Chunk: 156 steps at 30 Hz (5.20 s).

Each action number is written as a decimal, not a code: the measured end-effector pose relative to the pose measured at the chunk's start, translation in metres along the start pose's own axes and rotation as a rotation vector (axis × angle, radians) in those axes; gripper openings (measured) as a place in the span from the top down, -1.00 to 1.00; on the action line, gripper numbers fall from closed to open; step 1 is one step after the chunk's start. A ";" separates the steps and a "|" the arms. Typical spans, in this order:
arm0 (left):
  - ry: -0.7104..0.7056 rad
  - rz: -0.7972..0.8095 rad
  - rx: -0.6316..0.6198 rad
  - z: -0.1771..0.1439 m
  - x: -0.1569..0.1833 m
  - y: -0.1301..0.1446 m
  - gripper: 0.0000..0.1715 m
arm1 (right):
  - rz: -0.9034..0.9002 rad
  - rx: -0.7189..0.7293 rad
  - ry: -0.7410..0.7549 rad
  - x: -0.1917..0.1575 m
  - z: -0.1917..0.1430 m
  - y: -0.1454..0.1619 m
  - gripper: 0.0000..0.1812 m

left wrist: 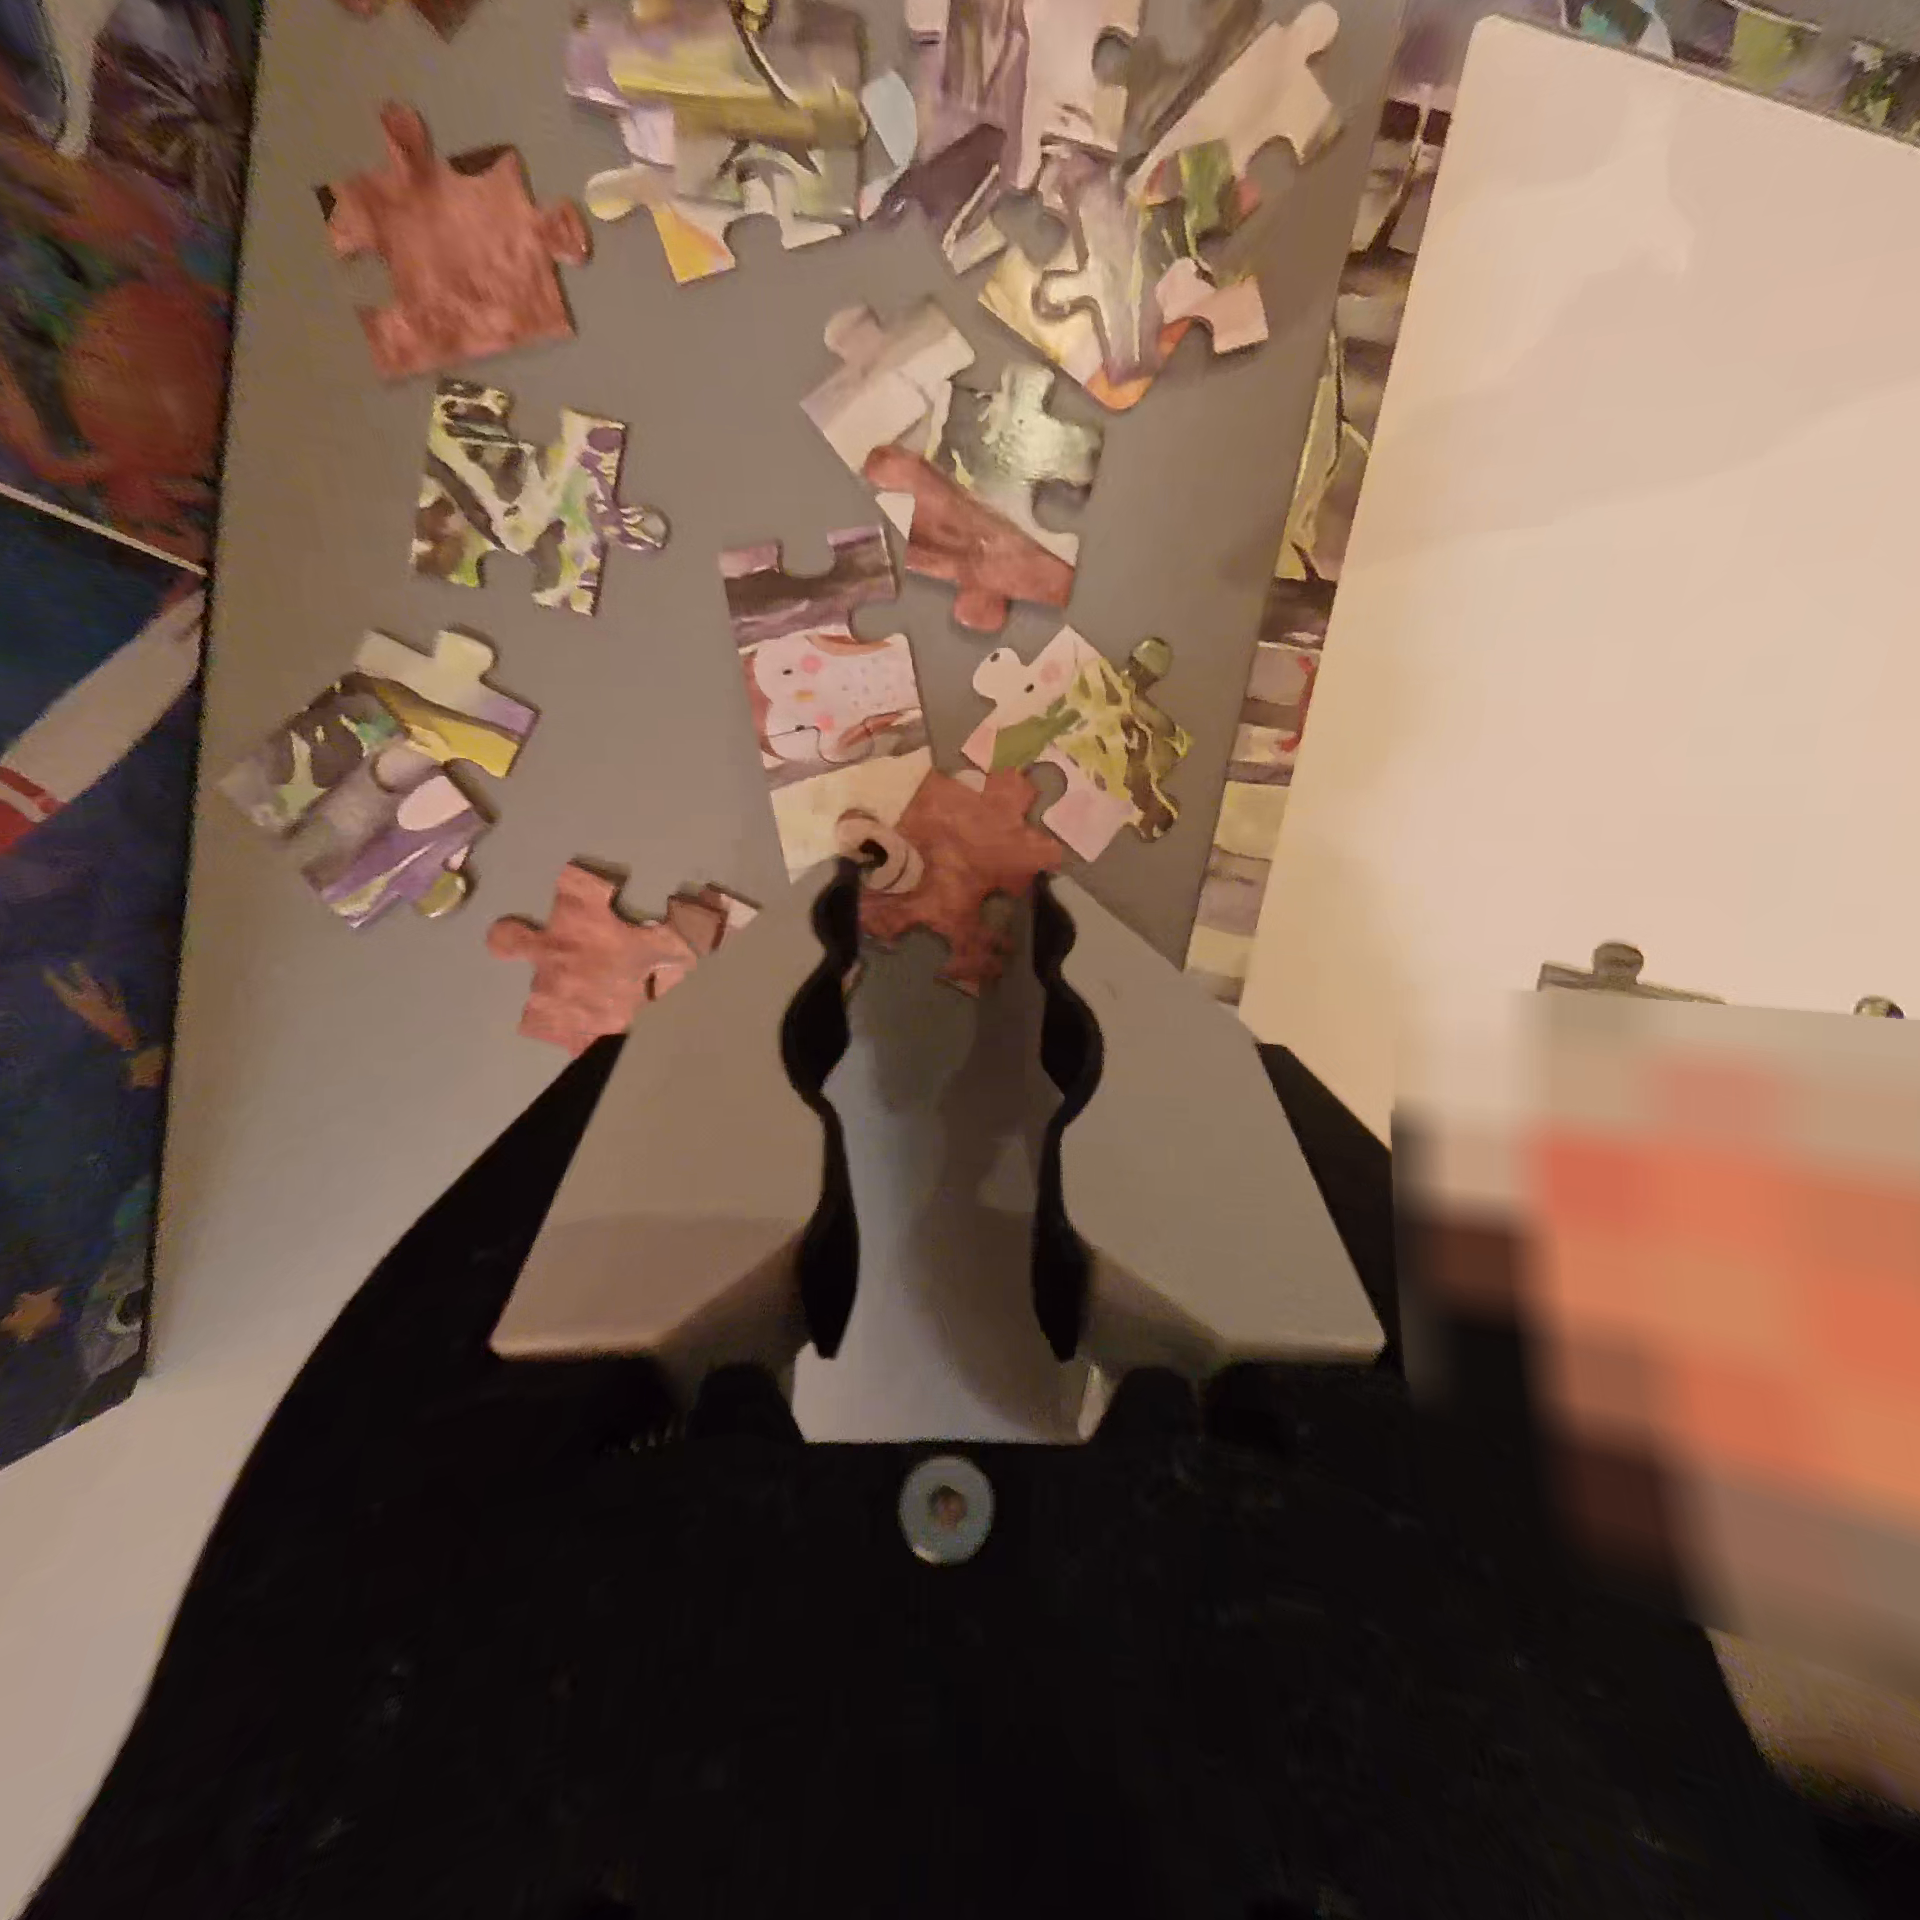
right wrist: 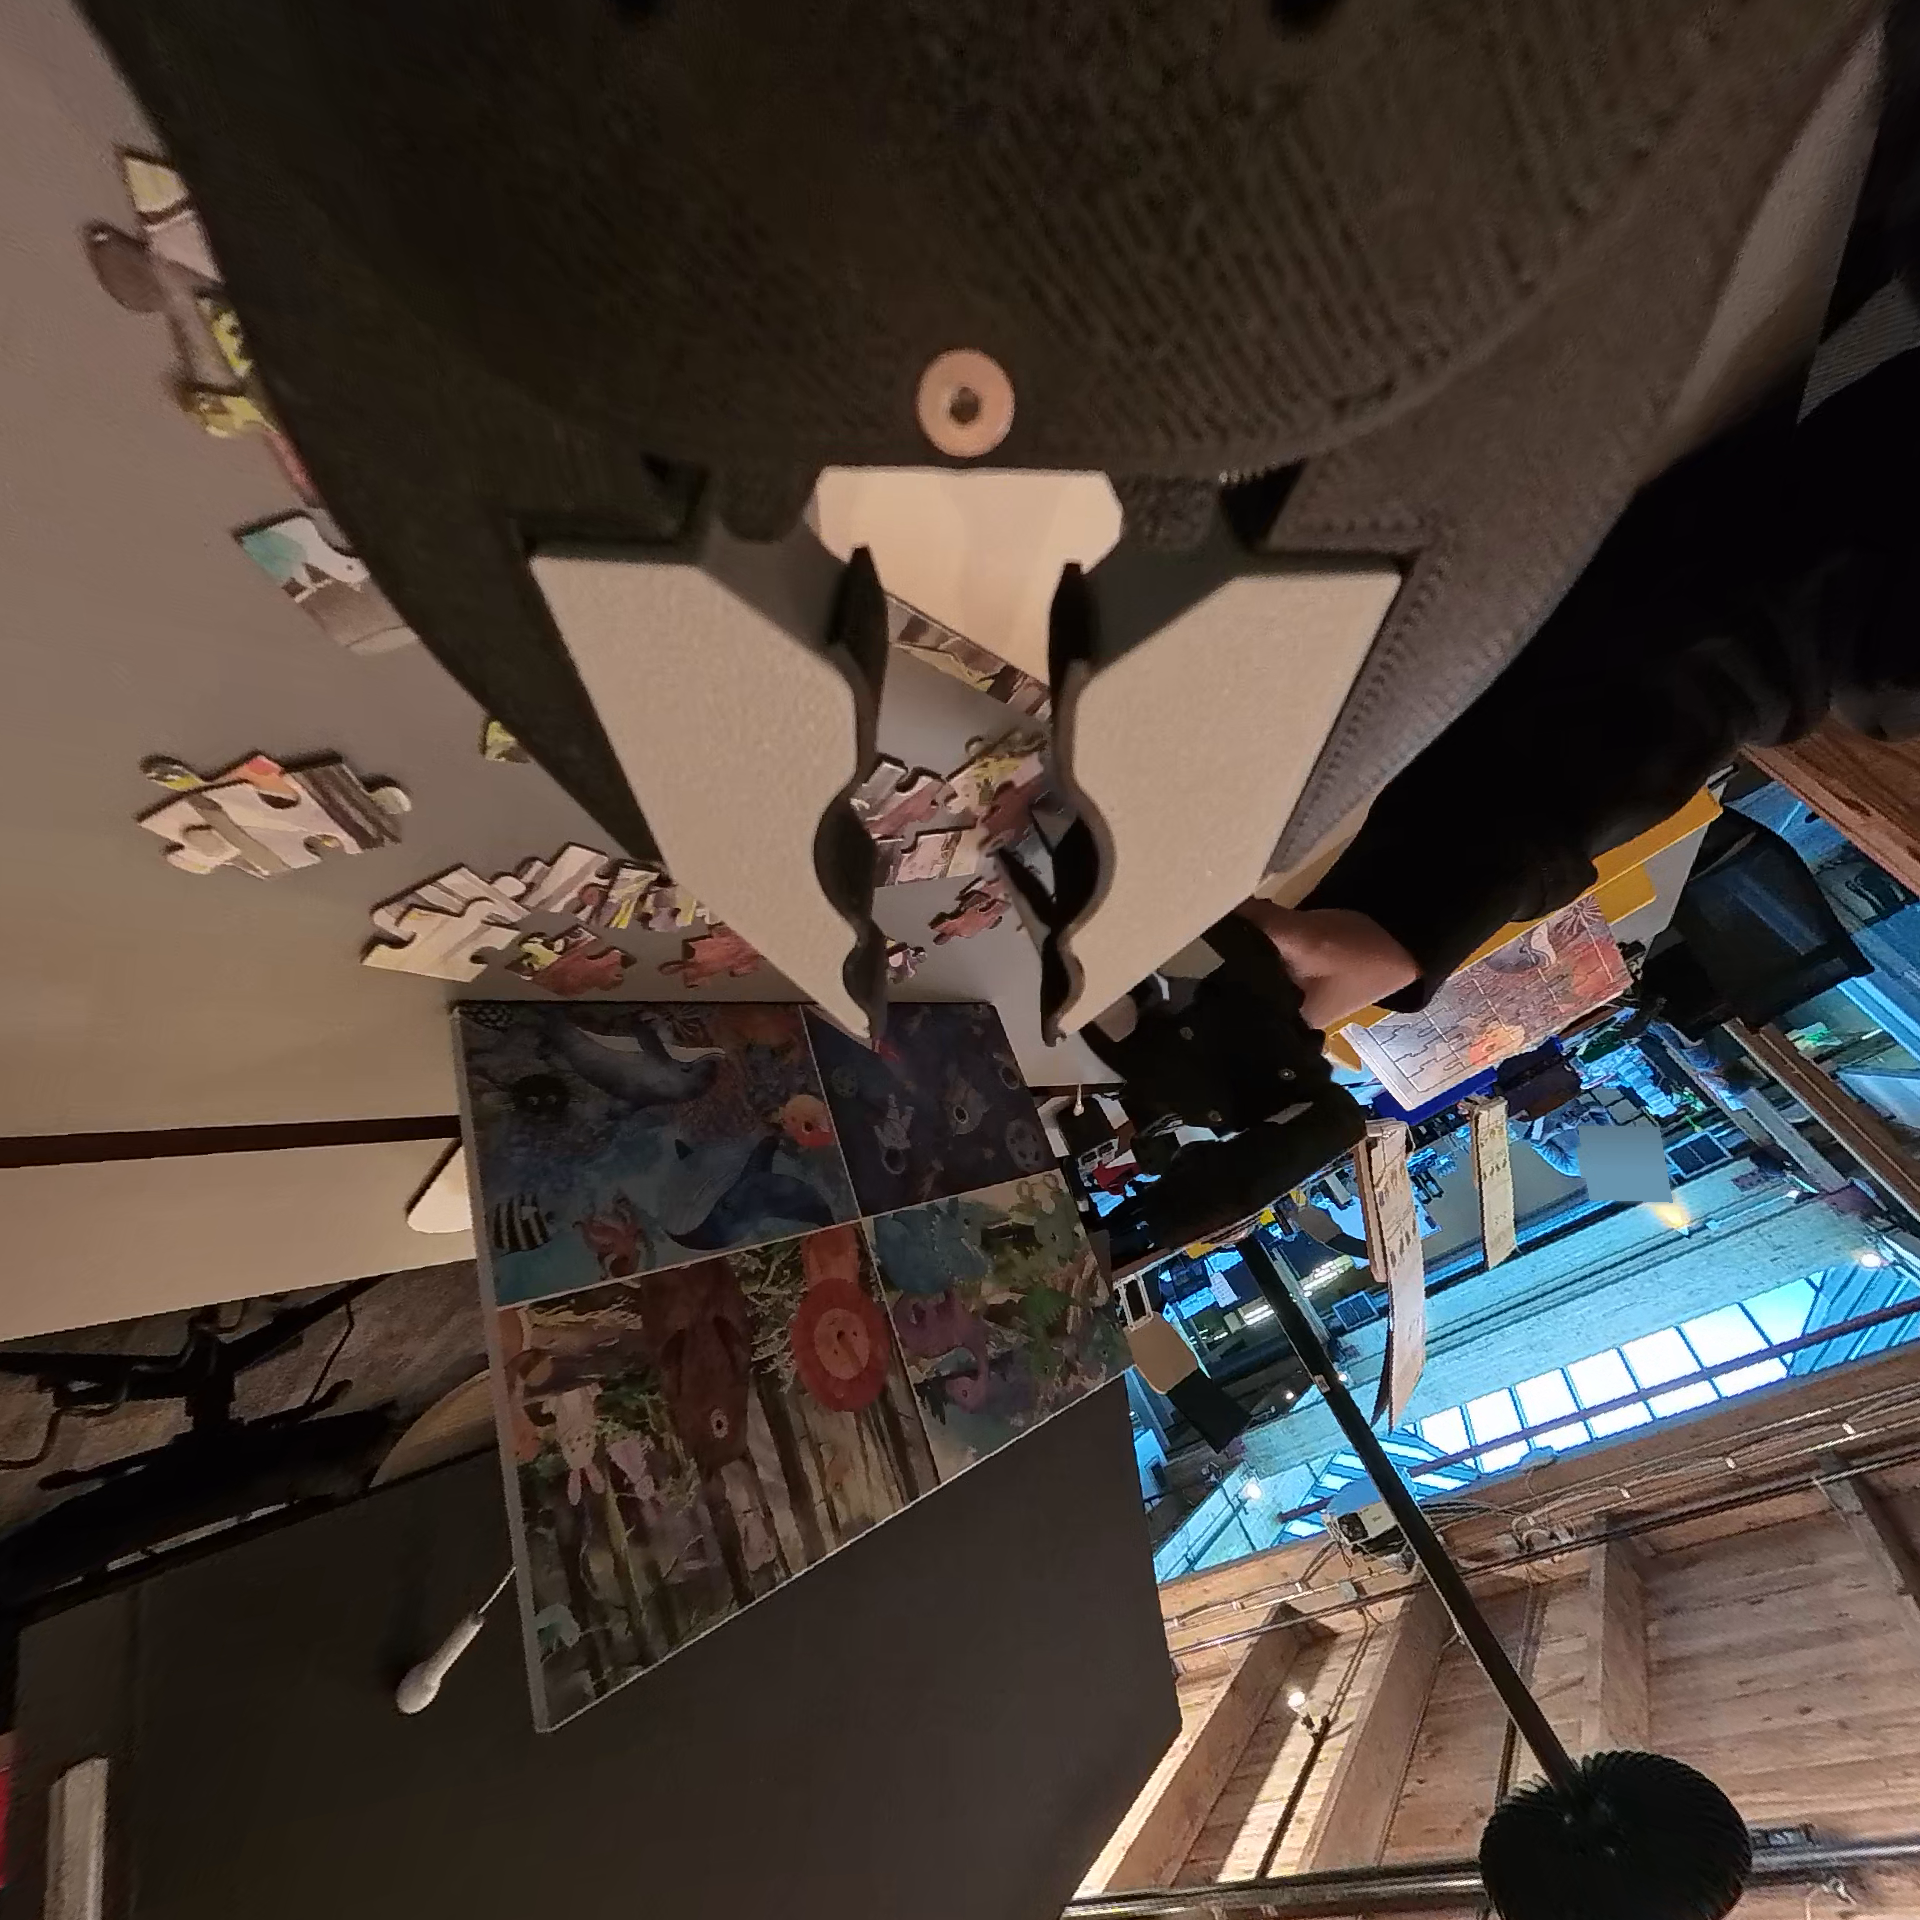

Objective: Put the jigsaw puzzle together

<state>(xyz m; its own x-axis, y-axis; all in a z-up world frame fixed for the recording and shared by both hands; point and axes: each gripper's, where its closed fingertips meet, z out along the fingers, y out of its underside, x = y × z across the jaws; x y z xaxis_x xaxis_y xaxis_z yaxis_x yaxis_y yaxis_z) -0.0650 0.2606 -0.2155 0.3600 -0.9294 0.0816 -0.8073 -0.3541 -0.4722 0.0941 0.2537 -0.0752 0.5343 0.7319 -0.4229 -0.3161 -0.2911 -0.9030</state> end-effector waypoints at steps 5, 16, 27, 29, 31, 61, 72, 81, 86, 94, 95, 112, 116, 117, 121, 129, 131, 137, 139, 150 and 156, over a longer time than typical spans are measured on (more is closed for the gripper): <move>0.082 0.001 -0.035 -0.008 0.011 0.009 0.90 | 0.002 0.002 -0.006 -0.002 0.000 -0.001 0.69; -0.151 -0.185 0.141 -0.023 -0.064 0.011 0.41 | 0.001 -0.003 0.000 0.000 0.000 0.001 0.70; -0.143 -0.195 0.145 -0.019 -0.066 0.013 0.86 | 0.002 -0.001 -0.007 -0.002 0.000 0.000 0.70; -0.189 -0.208 0.158 -0.023 -0.075 0.014 0.82 | 0.004 0.000 -0.008 -0.002 0.000 0.000 0.70; -0.228 -0.229 0.145 -0.025 -0.083 0.019 0.79 | 0.003 -0.001 -0.007 -0.002 0.000 0.000 0.70; -0.215 -0.317 0.190 -0.011 -0.095 -0.015 0.97 | 0.012 -0.011 -0.002 0.002 0.001 0.003 0.70; -0.229 -0.326 0.183 -0.015 -0.102 -0.008 0.75 | 0.015 -0.011 -0.002 0.002 0.001 0.003 0.70; -0.260 -0.272 0.203 -0.010 -0.098 -0.017 0.75 | 0.019 -0.017 -0.003 0.003 0.002 0.005 0.70; -0.220 -0.219 0.157 0.005 -0.080 -0.023 0.74 | 0.022 -0.016 -0.006 0.002 0.002 0.005 0.70; -0.178 -0.239 0.230 0.004 -0.069 -0.040 0.68 | 0.020 -0.013 -0.010 0.000 0.002 0.004 0.70; -0.225 -0.242 0.253 -0.001 -0.076 -0.041 0.70 | 0.018 -0.012 -0.010 0.000 0.002 0.003 0.69; -0.109 -0.304 0.218 0.013 -0.062 -0.038 0.49 | 0.013 -0.009 -0.013 -0.001 0.001 0.002 0.69; -0.071 -0.295 0.227 0.013 -0.054 -0.043 0.49 | 0.012 -0.009 -0.013 -0.001 0.001 0.002 0.69; -0.081 -0.288 0.237 0.012 -0.055 -0.044 0.49 | 0.011 -0.008 -0.013 -0.002 0.001 0.002 0.69; -0.104 -0.285 0.296 -0.001 -0.060 -0.051 0.52 | 0.009 -0.002 -0.013 -0.002 0.000 0.000 0.69; -0.132 -0.206 0.408 -0.029 -0.044 -0.071 0.57 | -0.027 0.044 0.041 0.009 -0.009 -0.015 0.70; -0.150 -0.176 0.401 -0.028 -0.035 -0.069 0.59 | -0.045 0.046 0.064 0.014 -0.011 -0.017 0.70; -0.233 -0.112 0.457 -0.044 -0.007 -0.051 0.62 | -0.161 0.025 0.175 0.034 -0.019 -0.020 0.70; -0.286 -0.106 0.476 -0.054 -0.003 -0.035 0.62 | -0.207 0.032 0.216 0.041 -0.025 -0.026 0.71; -0.352 -0.275 0.500 -0.074 0.002 0.070 0.60 | -0.262 -0.052 0.286 0.060 -0.021 -0.004 0.74; -0.459 -0.320 0.545 -0.091 -0.018 0.074 0.07 | -0.263 -0.065 0.264 0.055 -0.016 0.002 0.75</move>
<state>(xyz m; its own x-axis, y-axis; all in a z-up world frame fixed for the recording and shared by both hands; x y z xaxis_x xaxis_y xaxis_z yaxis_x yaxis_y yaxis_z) -0.1739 0.2417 -0.1717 0.7899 -0.6125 -0.0286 -0.3308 -0.3863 -0.8610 0.1359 0.2837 -0.1017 0.7771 0.6051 -0.1728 -0.0950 -0.1587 -0.9828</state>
